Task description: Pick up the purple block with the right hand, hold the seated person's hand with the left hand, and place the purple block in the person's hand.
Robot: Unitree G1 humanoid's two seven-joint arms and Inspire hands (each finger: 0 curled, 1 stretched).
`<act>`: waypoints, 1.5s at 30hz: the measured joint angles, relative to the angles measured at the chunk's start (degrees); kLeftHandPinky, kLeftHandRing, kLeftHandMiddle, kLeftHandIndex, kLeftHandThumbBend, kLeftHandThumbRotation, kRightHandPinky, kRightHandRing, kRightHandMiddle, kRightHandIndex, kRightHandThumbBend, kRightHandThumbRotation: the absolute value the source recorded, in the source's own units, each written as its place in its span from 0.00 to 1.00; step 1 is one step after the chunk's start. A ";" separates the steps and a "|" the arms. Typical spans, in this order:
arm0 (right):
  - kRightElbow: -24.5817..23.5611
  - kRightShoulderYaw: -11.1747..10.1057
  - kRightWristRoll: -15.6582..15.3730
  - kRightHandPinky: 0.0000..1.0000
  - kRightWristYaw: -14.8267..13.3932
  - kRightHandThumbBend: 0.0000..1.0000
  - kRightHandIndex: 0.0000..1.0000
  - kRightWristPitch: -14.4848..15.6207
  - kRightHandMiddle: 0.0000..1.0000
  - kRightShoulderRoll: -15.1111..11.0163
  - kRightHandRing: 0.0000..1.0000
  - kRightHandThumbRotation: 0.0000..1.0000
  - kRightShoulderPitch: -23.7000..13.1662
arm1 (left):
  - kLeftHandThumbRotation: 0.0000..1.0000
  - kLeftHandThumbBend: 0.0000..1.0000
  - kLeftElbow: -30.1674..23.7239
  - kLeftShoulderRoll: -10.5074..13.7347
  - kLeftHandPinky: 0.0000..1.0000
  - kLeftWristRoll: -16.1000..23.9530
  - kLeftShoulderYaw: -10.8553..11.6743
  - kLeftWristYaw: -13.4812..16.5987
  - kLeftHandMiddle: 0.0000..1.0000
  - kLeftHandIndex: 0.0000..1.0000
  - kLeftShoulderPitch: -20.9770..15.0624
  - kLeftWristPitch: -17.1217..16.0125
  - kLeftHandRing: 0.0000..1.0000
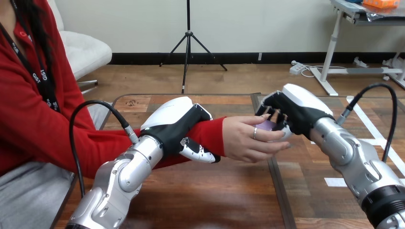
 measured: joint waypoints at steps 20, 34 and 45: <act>-10.79 -0.26 0.29 0.29 4.52 0.68 0.47 2.61 0.43 -0.20 0.36 0.00 0.03 | 0.00 0.58 0.00 0.47 0.19 -0.19 0.02 0.02 0.32 0.33 0.00 -0.13 0.25; -19.41 -0.84 1.15 0.27 7.86 0.69 0.47 5.00 0.41 -0.43 0.34 0.00 0.21 | 0.00 0.61 0.18 1.69 0.20 -0.21 0.29 1.69 0.32 0.33 0.00 -2.60 0.26; -25.60 -0.96 1.25 0.27 11.19 0.69 0.46 8.03 0.41 -0.57 0.33 0.00 0.75 | 0.00 0.62 1.34 3.19 0.21 -0.21 0.59 5.92 0.34 0.34 0.00 -7.08 0.27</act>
